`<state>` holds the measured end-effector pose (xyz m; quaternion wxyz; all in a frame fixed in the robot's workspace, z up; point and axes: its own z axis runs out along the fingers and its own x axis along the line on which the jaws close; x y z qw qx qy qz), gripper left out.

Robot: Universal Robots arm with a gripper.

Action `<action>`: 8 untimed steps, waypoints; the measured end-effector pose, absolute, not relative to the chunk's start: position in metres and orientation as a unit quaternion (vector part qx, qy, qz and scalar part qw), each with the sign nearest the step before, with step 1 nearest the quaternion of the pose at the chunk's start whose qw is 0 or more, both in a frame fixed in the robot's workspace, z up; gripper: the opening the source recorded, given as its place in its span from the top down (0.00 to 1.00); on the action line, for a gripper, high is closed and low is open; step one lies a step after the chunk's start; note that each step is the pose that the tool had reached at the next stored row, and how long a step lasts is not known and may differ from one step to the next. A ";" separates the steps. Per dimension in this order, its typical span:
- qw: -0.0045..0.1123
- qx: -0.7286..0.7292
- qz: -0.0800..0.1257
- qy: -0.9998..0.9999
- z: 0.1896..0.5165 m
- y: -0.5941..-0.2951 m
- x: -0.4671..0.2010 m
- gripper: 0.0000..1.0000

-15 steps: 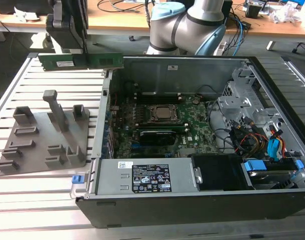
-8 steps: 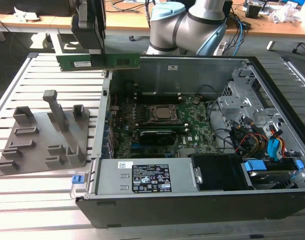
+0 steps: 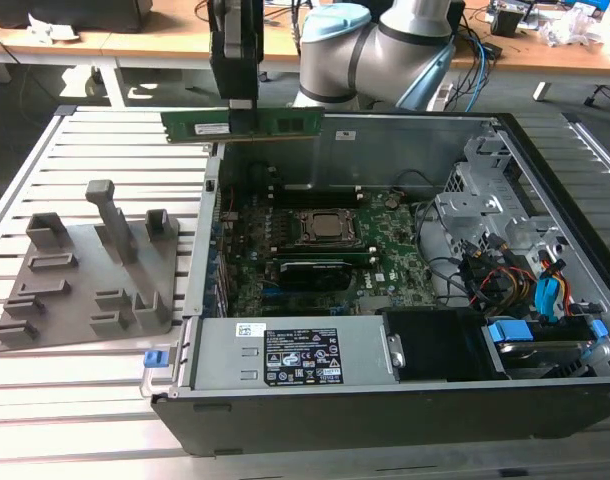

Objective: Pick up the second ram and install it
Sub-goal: 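Pick up the second ram and move it above second insertion slot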

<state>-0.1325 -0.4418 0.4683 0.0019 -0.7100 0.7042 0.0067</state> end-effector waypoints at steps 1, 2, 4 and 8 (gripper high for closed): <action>0.002 -0.710 0.007 0.704 0.468 -0.442 -0.128 0.86; 0.002 -0.710 0.007 0.704 0.468 -0.442 -0.123 0.86; 0.002 -0.710 0.007 0.704 0.468 -0.442 -0.112 0.86; 0.002 -0.710 0.007 0.704 0.468 -0.442 -0.098 0.86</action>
